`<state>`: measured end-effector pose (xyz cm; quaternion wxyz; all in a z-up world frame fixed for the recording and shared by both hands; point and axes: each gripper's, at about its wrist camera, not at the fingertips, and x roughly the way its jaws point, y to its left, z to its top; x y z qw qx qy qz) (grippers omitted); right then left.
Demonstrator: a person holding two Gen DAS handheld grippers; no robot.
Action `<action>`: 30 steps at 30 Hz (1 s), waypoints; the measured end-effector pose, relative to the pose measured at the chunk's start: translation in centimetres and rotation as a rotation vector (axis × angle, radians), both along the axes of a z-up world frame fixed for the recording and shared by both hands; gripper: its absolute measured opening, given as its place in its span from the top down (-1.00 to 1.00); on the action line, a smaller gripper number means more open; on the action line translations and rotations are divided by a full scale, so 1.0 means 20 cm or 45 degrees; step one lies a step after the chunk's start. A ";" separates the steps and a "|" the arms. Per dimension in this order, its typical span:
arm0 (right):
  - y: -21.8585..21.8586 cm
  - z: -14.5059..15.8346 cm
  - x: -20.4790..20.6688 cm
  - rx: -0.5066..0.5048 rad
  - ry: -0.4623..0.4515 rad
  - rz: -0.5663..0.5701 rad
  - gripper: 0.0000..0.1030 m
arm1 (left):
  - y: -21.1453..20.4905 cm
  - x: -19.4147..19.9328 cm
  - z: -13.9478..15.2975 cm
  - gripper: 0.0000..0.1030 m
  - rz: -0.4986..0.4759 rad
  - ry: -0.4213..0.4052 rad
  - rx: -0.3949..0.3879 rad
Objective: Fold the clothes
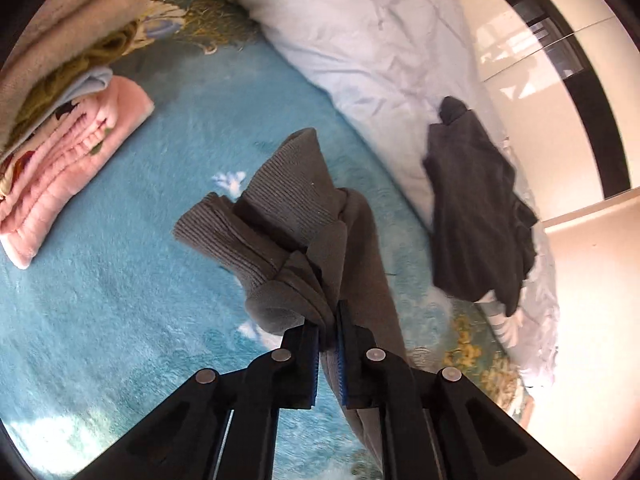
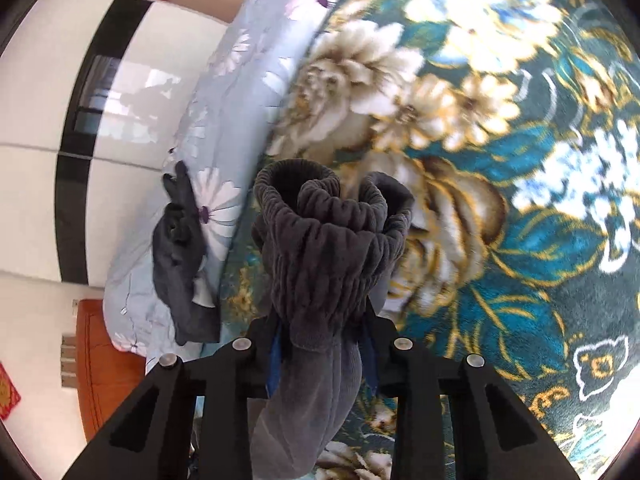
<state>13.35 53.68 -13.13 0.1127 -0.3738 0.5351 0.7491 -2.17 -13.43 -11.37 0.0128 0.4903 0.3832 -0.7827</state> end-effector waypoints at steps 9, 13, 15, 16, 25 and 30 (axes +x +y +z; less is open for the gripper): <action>0.03 -0.05 0.25 -0.072 -0.012 0.039 0.37 | -0.12 0.48 -0.27 0.84 0.074 -0.152 -0.013; 0.01 -0.42 0.32 -0.166 -0.275 -0.049 0.37 | -0.15 0.62 -0.55 0.84 0.171 -0.347 0.029; 0.01 -0.44 0.35 -0.195 -0.245 -0.087 0.37 | -0.15 0.64 -0.53 0.84 0.189 -0.310 0.048; 0.02 -0.43 0.34 -0.198 -0.239 -0.079 0.37 | -0.16 0.64 -0.51 0.84 0.183 -0.294 0.042; -0.03 -0.38 0.27 -0.115 -0.291 0.012 0.33 | -0.13 0.63 -0.60 0.84 0.221 -0.306 0.050; -0.04 -0.25 0.28 -0.040 -0.281 0.159 0.20 | -0.17 0.66 -0.55 0.72 0.143 -0.222 0.103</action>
